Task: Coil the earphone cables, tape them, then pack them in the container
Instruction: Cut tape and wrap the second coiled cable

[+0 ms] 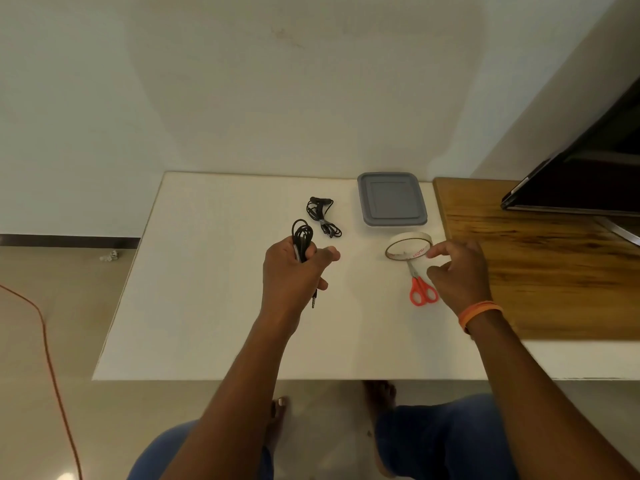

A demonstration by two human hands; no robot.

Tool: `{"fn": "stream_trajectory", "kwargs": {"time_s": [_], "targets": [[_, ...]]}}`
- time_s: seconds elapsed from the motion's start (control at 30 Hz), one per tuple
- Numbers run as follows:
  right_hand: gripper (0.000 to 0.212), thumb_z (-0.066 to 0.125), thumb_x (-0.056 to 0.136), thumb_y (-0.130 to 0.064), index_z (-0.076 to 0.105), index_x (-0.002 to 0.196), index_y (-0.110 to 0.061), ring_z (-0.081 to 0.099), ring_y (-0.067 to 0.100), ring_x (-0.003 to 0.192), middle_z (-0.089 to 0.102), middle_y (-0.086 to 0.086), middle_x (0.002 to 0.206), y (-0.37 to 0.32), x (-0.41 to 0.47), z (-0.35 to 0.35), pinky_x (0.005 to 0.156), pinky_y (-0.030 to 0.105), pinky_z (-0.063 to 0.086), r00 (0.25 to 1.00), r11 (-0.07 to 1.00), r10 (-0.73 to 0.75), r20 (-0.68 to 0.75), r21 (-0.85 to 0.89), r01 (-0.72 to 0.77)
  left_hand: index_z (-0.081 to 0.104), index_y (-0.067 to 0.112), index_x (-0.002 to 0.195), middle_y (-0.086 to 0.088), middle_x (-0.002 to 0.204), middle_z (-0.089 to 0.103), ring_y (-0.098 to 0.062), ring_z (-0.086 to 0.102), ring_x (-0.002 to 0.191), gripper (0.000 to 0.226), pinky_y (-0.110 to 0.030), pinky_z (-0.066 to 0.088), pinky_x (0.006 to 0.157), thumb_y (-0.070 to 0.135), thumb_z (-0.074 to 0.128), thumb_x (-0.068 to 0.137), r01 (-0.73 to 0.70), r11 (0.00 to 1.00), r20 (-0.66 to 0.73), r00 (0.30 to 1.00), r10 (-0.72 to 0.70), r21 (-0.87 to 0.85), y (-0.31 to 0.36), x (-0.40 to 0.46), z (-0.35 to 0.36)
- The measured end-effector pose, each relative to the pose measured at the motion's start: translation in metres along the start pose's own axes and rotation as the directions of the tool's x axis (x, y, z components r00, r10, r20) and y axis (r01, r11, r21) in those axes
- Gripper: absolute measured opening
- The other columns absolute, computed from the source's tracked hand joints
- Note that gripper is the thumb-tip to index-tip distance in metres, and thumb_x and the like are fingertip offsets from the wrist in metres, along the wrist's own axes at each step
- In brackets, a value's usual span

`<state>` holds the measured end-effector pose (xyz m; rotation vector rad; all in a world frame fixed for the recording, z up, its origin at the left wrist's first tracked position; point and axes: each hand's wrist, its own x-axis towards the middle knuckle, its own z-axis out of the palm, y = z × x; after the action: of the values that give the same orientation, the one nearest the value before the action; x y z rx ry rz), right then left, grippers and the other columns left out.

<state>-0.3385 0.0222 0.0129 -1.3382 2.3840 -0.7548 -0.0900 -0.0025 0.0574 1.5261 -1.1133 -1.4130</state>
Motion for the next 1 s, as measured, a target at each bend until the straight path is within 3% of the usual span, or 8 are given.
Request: {"fn": "stream_trajectory", "kwargs": {"time_s": [0.1, 0.2, 0.37, 0.5, 0.7, 0.8, 0.9, 1.0], "targets": [[0.049, 0.075, 0.08, -0.012, 0.05, 0.122, -0.01, 0.052, 0.025, 0.099, 0.048, 0.015, 0.128, -0.003, 0.01, -0.005, 0.07, 0.021, 0.046, 0.994, 0.994, -0.085, -0.068, 0.061, 0.089, 0.044, 0.016, 0.069, -0.023, 0.09, 0.071, -0.028, 0.073, 0.08, 0.033, -0.04, 0.055, 0.066, 0.018, 0.076, 0.078, -0.001, 1.0, 0.001, 1.0, 0.001, -0.007, 0.0, 0.0, -0.002], [0.048, 0.065, 0.091, -0.02, 0.049, 0.135, -0.011, 0.046, 0.029, 0.125, 0.045, 0.014, 0.14, 0.0, 0.017, 0.003, 0.094, 0.034, 0.042, 0.977, 0.979, -0.203, 0.066, -0.004, 0.204, 0.044, 0.016, 0.069, -0.024, 0.091, 0.071, -0.028, 0.073, 0.079, 0.033, -0.043, 0.057, 0.068, 0.019, 0.076, 0.077, -0.004, 1.0, 0.002, 1.0, 0.004, -0.003, 0.0, -0.001, -0.002], [0.029, 0.078, 0.079, -0.021, 0.072, 0.102, -0.004, 0.058, 0.019, 0.094, 0.064, 0.005, 0.102, -0.004, 0.009, 0.007, 0.081, 0.028, 0.046, 0.945, 0.97, -0.24, 0.222, 0.031, 0.239, 0.044, 0.015, 0.068, -0.026, 0.091, 0.069, -0.029, 0.072, 0.079, 0.034, -0.04, 0.057, 0.065, 0.017, 0.076, 0.078, -0.006, 1.0, -0.004, 1.0, 0.006, 0.006, -0.002, 0.0, -0.003], [0.026, 0.09, 0.061, -0.024, 0.072, 0.08, -0.02, 0.057, 0.017, 0.098, 0.062, -0.002, 0.104, -0.005, -0.005, 0.013, 0.086, 0.032, 0.049, 0.867, 0.954, -0.226, 0.444, -0.08, 0.29, 0.044, 0.015, 0.069, -0.024, 0.09, 0.07, -0.03, 0.072, 0.073, 0.033, -0.046, 0.058, 0.067, 0.018, 0.076, 0.078, -0.006, 0.999, 0.002, 1.0, 0.005, 0.038, -0.002, 0.0, -0.001], [0.044, 0.092, 0.057, -0.031, 0.073, 0.094, -0.015, 0.059, 0.02, 0.094, 0.062, 0.003, 0.1, -0.007, -0.01, 0.033, 0.08, 0.029, 0.05, 0.869, 0.966, -0.125, 0.479, -0.142, 0.217, 0.044, 0.014, 0.068, -0.025, 0.087, 0.069, -0.025, 0.072, 0.066, 0.034, -0.047, 0.059, 0.068, 0.017, 0.076, 0.078, -0.014, 0.997, 0.02, 1.0, 0.013, 0.074, -0.001, -0.004, -0.001], [0.042, 0.091, 0.057, -0.031, 0.072, 0.091, -0.015, 0.059, 0.014, 0.08, 0.064, -0.001, 0.09, -0.013, -0.009, 0.021, 0.069, 0.021, 0.047, 0.923, 0.995, -0.094, 0.372, 0.022, 0.092, 0.044, 0.015, 0.068, -0.022, 0.086, 0.07, -0.023, 0.069, 0.06, 0.034, -0.044, 0.059, 0.067, 0.018, 0.077, 0.078, 0.003, 0.998, 0.016, 1.0, -0.004, 0.064, -0.001, -0.003, -0.001], [0.013, 0.081, 0.075, -0.023, 0.07, 0.081, -0.018, 0.064, 0.017, 0.076, 0.068, -0.001, 0.081, -0.027, -0.011, -0.006, 0.065, 0.032, 0.057, 0.996, 0.945, -0.007, 0.086, 0.328, -0.021, 0.044, 0.016, 0.067, -0.016, 0.09, 0.074, -0.022, 0.067, 0.058, 0.034, -0.035, 0.056, 0.06, 0.018, 0.075, 0.08, 0.047, 0.999, 0.047, 0.998, -0.048, 0.005, 0.0, -0.001, -0.001], [0.012, 0.069, 0.085, -0.013, 0.07, 0.098, -0.012, 0.065, 0.028, 0.089, 0.07, 0.007, 0.095, -0.042, -0.018, -0.018, 0.065, 0.036, 0.058, 0.946, 0.662, 0.108, 0.306, 0.688, -0.298, 0.039, 0.017, 0.067, -0.001, 0.091, 0.077, -0.011, 0.056, 0.048, 0.036, -0.028, 0.045, 0.064, 0.019, 0.07, 0.087, 0.142, 0.986, 0.147, 0.981, -0.128, -0.091, 0.002, -0.003, 0.0]]}}
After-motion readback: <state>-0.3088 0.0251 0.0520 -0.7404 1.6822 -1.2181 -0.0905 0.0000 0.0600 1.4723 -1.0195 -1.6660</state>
